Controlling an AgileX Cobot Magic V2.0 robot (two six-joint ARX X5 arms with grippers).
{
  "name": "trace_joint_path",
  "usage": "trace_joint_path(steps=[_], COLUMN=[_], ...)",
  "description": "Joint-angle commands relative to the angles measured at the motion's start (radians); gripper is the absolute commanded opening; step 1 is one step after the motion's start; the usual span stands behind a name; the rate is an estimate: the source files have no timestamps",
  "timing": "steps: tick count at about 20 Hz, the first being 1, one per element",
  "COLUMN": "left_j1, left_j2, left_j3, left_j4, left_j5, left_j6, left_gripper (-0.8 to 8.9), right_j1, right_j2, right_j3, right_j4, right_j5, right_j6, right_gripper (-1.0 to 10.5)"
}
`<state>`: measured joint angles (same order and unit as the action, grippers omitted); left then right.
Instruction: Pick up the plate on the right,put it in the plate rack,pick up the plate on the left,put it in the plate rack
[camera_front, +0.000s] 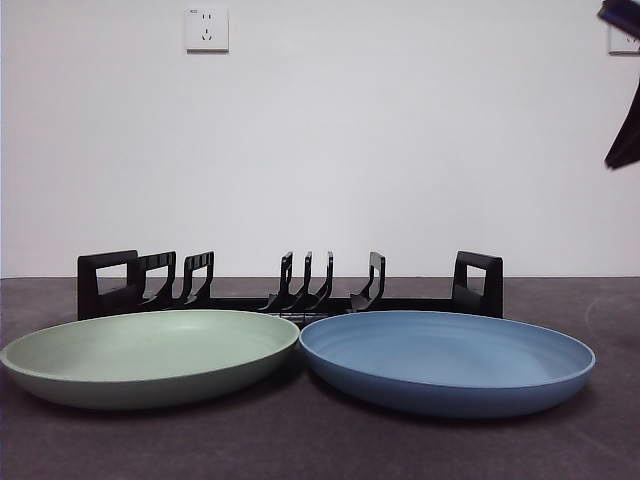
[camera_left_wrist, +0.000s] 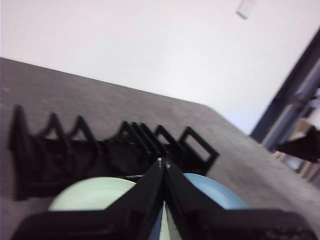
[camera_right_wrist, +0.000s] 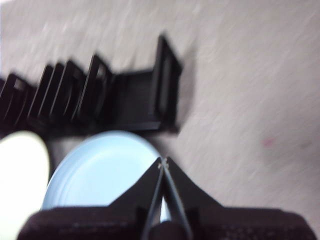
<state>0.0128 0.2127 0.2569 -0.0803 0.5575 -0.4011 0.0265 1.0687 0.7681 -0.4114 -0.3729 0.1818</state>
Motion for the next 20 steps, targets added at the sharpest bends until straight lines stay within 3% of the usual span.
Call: trace_joint_path(steps=[1,4,5,7,9,11,20], left_j1=[0.0,-0.002,-0.008,-0.032,-0.078,-0.137,-0.497], left_j2=[0.157,0.407,0.484,0.611,0.698,0.747,0.787], left_j3=[0.151,0.393,0.463,0.569,0.635,0.671,0.699], left_j4=[-0.08,-0.249,-0.288,-0.319,-0.318,-0.311,-0.311], left_j5=[-0.071,-0.093,-0.092,-0.079,-0.08,-0.091,-0.437], left_j6=[0.186,0.36,0.381,0.38,0.38,0.38,0.505], left_gripper=[-0.08,0.14,0.92,2.31,2.56,2.56,2.56], right_j1=[0.002,0.003,0.003,0.01,0.031,0.054,0.12], right_j2=[0.04,0.077,0.093,0.127,0.176,0.232,0.459], right_j3=[0.001,0.001,0.001,0.001,0.001,0.001,0.001], right_j4=[-0.014,-0.041,-0.046,-0.054,-0.054,-0.053,0.016], right_j5=[-0.046,-0.047,-0.047,-0.047,-0.047,-0.048,-0.044], right_j6=[-0.048,-0.102,-0.108,-0.116,-0.124,-0.124,-0.119], right_gripper=[0.0,0.0,0.1,0.2,1.6,1.7,1.6])
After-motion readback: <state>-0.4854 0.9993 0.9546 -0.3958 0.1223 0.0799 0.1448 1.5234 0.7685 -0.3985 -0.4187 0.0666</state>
